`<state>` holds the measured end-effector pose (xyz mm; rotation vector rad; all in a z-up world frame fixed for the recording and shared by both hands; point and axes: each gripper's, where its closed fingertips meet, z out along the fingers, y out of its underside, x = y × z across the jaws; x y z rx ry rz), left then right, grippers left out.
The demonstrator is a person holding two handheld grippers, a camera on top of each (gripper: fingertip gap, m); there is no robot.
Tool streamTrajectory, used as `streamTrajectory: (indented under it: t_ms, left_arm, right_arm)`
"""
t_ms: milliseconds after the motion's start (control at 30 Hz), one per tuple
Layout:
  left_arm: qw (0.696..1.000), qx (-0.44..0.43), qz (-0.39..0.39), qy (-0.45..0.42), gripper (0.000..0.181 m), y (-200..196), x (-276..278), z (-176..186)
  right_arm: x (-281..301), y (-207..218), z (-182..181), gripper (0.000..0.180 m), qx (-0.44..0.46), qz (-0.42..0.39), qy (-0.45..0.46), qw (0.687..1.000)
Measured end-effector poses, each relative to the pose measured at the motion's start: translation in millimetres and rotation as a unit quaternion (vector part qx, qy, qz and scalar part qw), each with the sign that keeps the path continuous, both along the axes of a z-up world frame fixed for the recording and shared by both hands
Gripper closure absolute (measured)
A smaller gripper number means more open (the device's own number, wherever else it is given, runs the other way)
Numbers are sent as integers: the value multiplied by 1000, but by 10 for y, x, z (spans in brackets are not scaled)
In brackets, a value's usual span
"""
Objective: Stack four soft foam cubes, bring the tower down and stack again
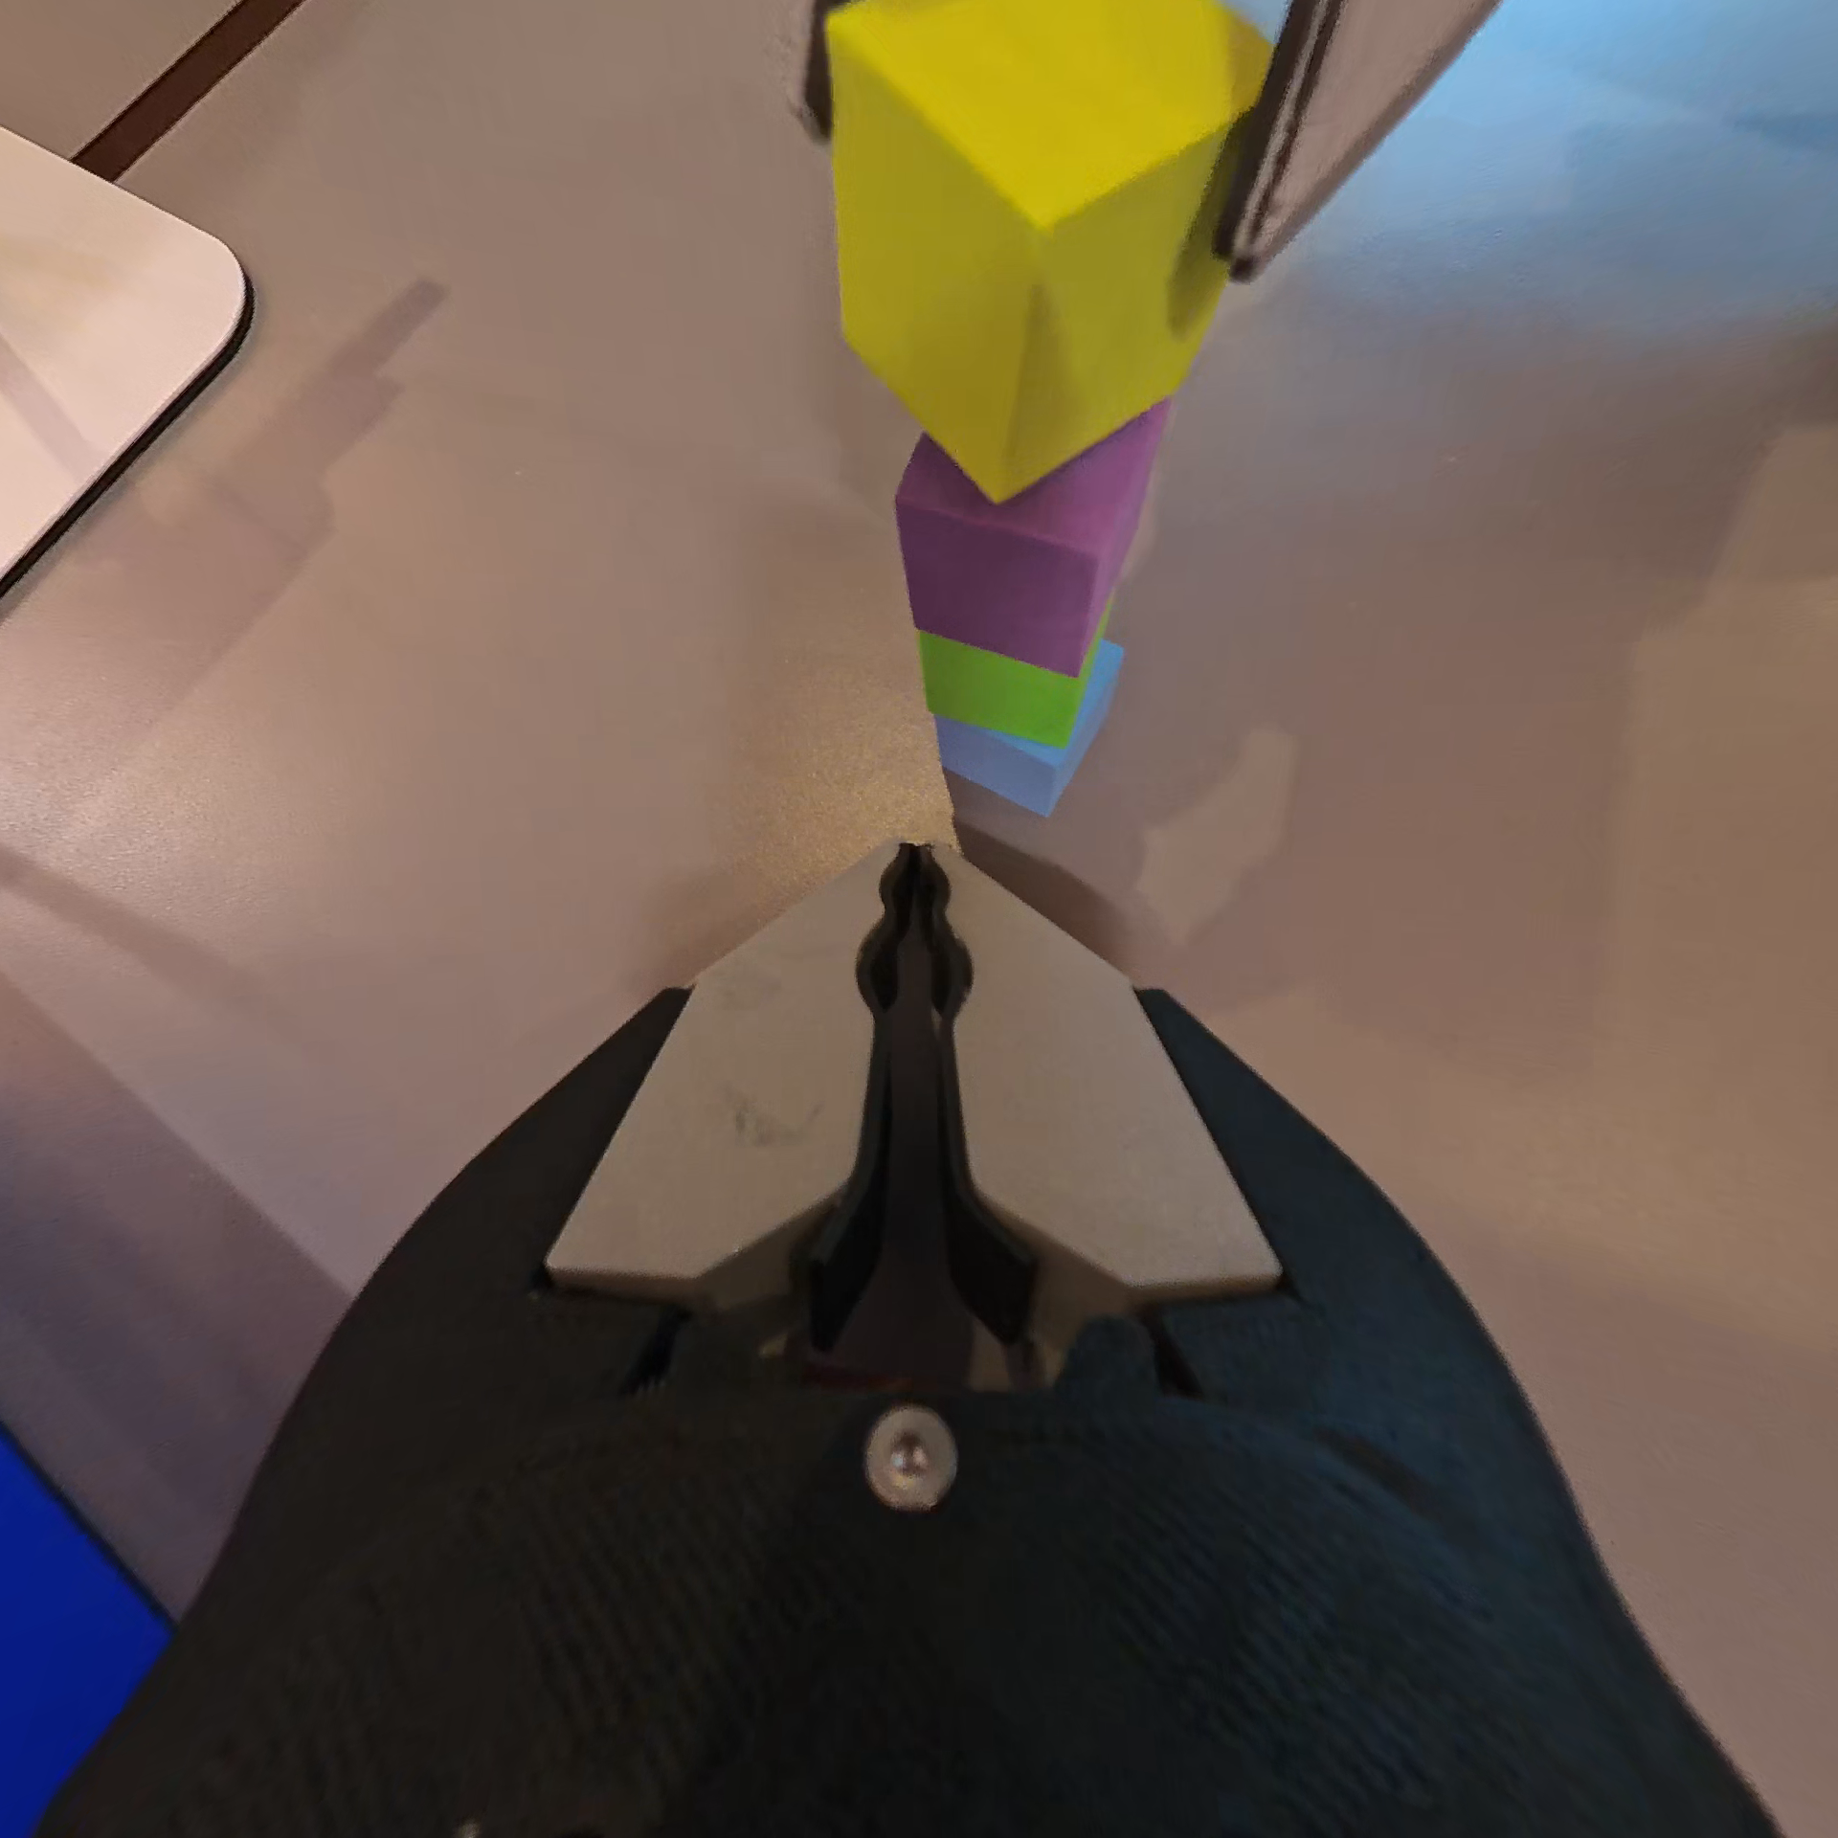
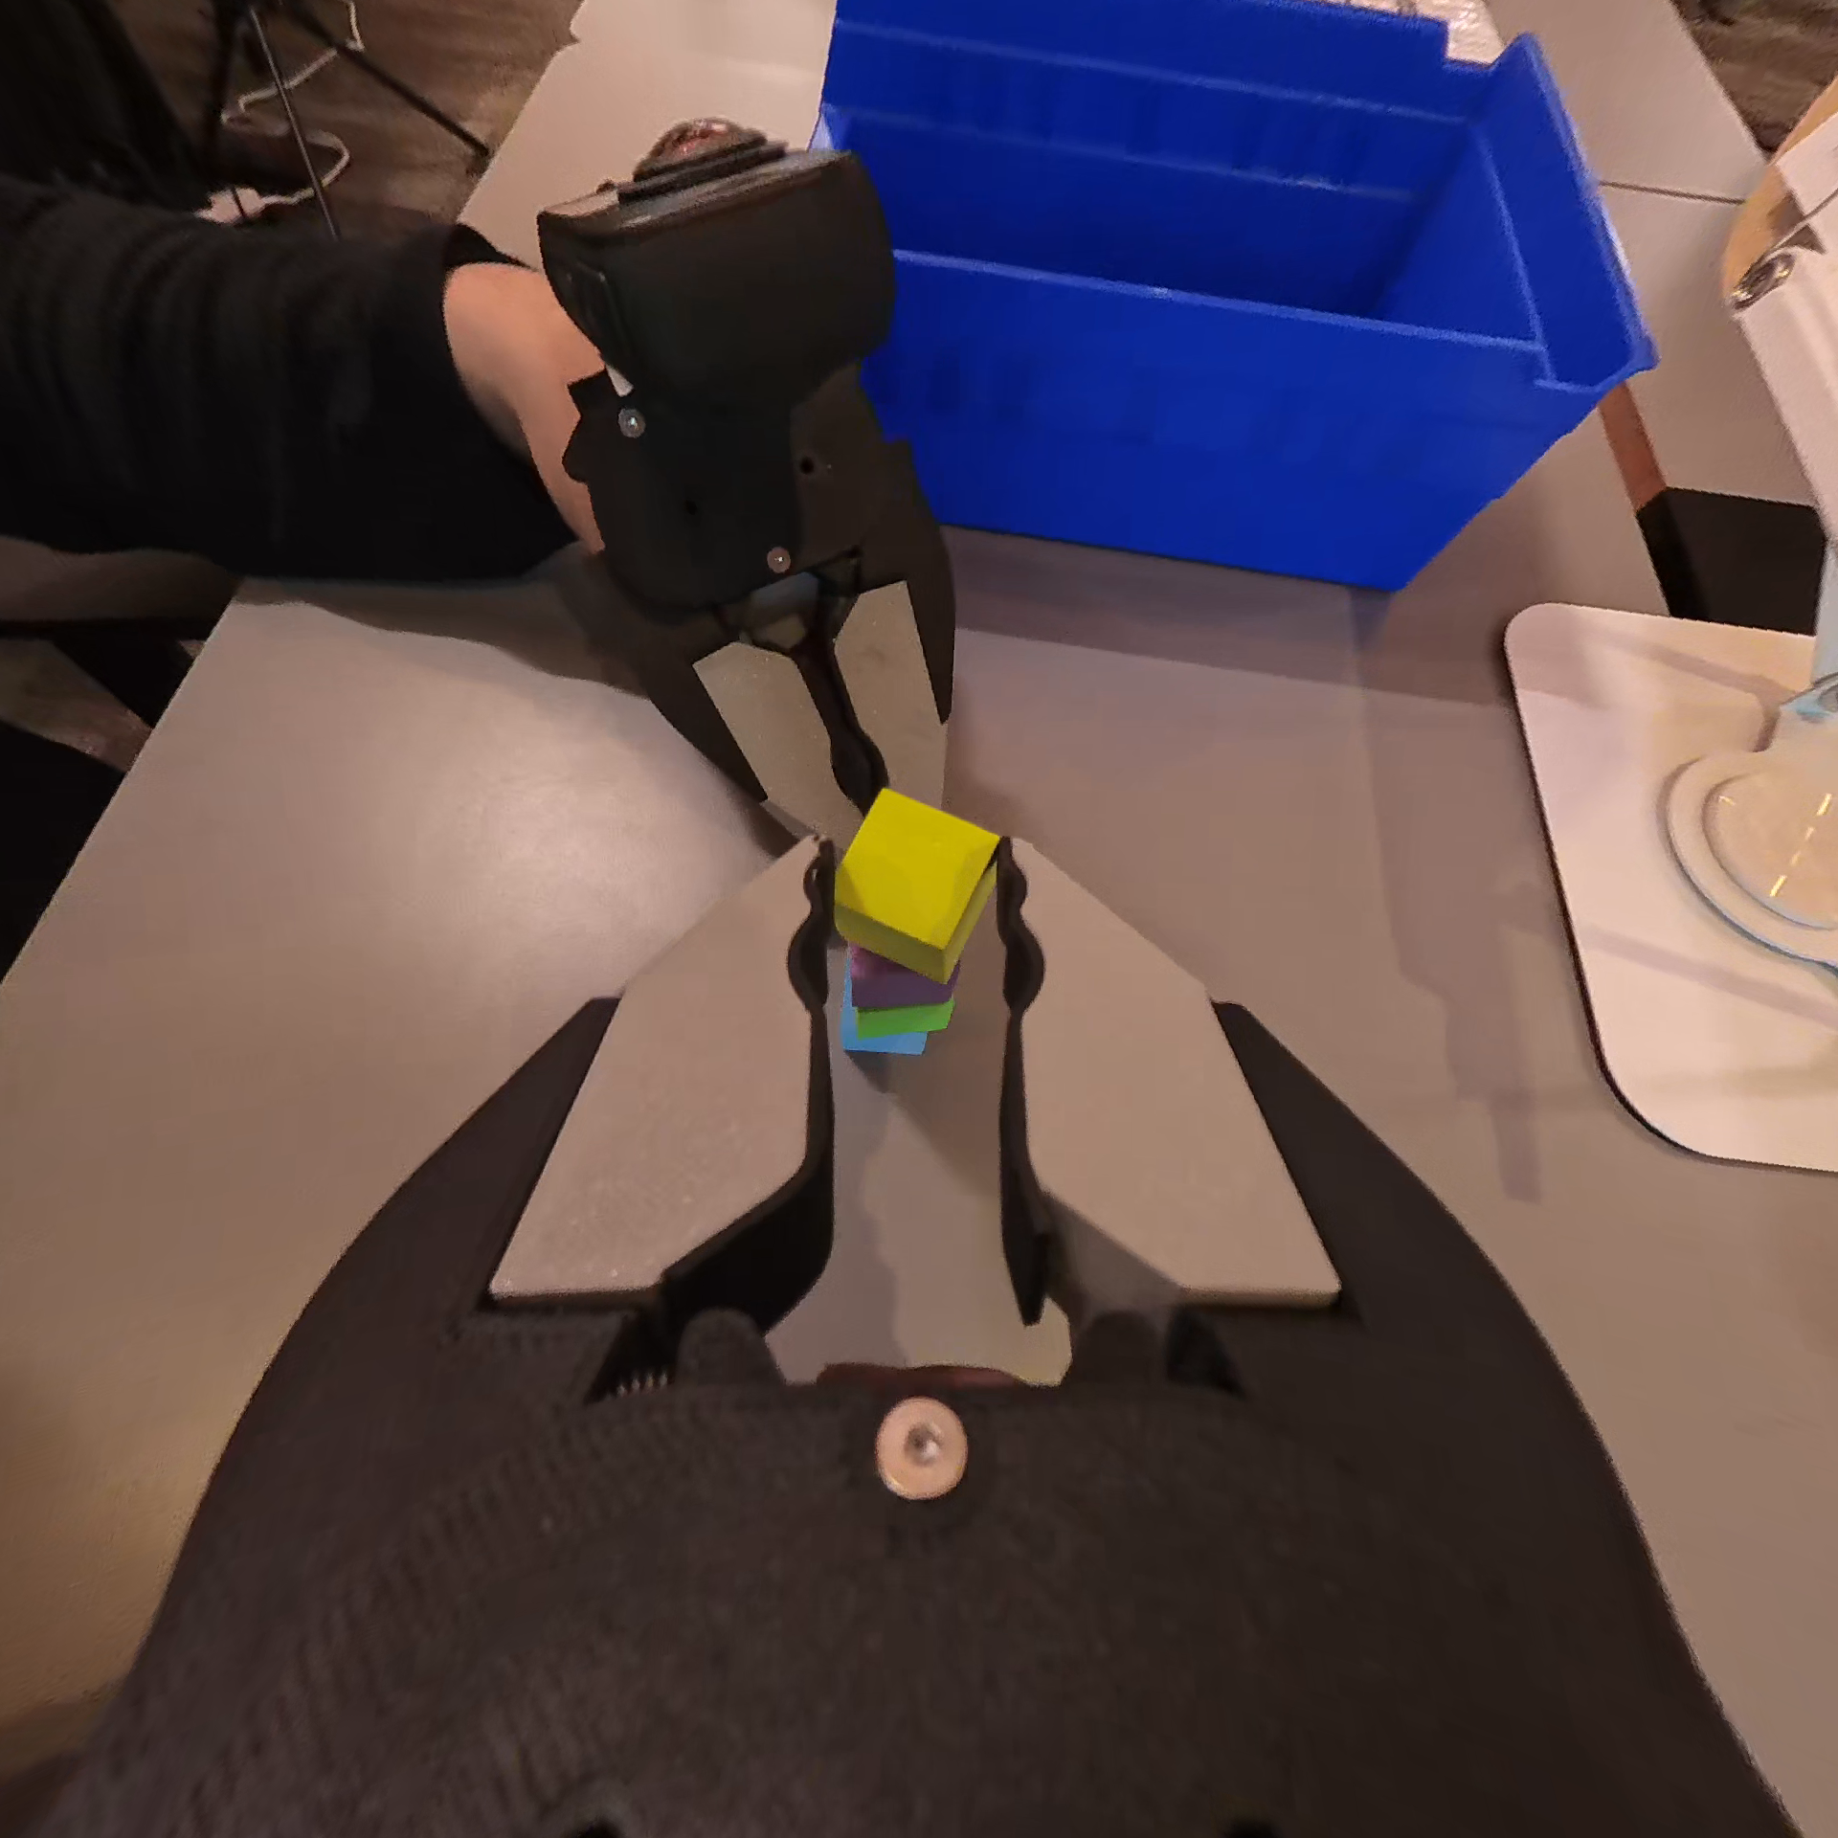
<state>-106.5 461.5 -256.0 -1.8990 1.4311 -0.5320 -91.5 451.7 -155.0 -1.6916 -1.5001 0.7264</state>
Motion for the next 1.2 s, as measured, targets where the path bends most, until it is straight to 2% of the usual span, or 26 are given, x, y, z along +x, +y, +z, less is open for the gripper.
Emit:
streamTrajectory:
  t_ms: [233,367,767,933,1067,1200]
  left_arm:
    - [1000,0,0,0,181,0,1,0]
    - [1000,1,0,0,181,0,1,1]
    - [1000,4,0,2,181,1,0,2]
    - [1000,2,0,1,181,1,-1,1]
    - [1000,2,0,1,181,1,-1,1]
    - [1000,4,0,1,181,1,-1,1]
  right_arm:
    - [-6,-34,-75,149,-15,9,-18,1000]
    - [-6,8,-122,133,-22,-4,-24,999]
    - [0,18,-62,131,-33,-6,4,999]
    - [59,45,112,133,-12,-18,27,999]
    - [92,17,313,142,3,-23,95,995]
    - [213,76,246,142,33,-72,136,988]
